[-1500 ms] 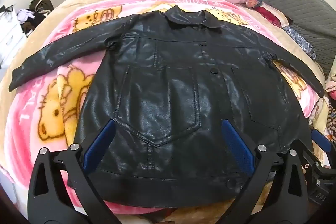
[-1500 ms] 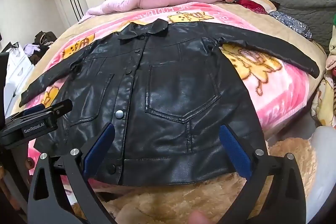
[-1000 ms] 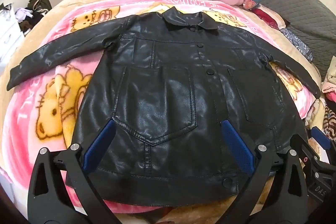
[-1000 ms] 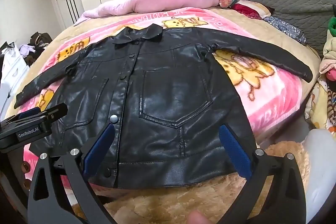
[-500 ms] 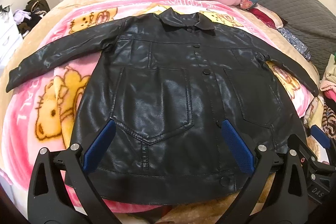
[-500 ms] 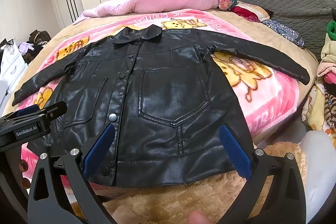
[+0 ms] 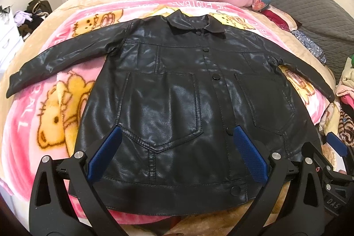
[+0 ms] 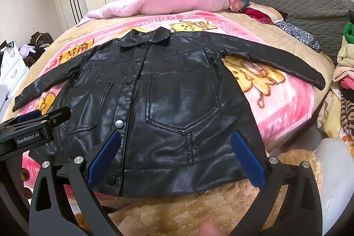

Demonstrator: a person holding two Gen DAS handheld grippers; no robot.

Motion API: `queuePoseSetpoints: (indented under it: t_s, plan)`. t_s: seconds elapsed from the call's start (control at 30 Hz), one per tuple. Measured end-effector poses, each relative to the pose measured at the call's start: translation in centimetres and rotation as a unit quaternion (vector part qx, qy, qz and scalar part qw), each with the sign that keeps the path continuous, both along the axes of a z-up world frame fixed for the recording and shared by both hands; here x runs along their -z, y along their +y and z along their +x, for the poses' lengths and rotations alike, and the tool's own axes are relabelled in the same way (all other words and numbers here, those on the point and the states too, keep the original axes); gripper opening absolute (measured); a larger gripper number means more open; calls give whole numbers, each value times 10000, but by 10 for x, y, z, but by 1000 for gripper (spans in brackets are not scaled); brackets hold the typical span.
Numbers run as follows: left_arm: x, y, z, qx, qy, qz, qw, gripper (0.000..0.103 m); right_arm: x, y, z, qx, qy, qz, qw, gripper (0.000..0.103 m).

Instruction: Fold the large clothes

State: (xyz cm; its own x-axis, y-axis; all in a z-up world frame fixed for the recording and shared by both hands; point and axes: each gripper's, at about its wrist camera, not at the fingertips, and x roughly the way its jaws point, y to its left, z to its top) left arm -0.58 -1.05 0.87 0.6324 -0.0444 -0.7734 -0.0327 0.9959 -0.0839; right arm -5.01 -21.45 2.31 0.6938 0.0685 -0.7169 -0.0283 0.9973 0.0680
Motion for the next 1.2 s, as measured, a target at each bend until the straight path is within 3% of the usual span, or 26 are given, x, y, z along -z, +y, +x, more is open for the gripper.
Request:
queuePoseSetpoints:
  t_s: [0.83, 1.2]
  plan:
    - [1, -4, 5, 115, 4, -32, 9999, 95, -4, 0, 1, -54, -63, -127, 9999, 99]
    - [1, -11, 21, 168, -18, -47, 9998, 94, -10, -11, 21, -3, -71, -68, 10000, 99]
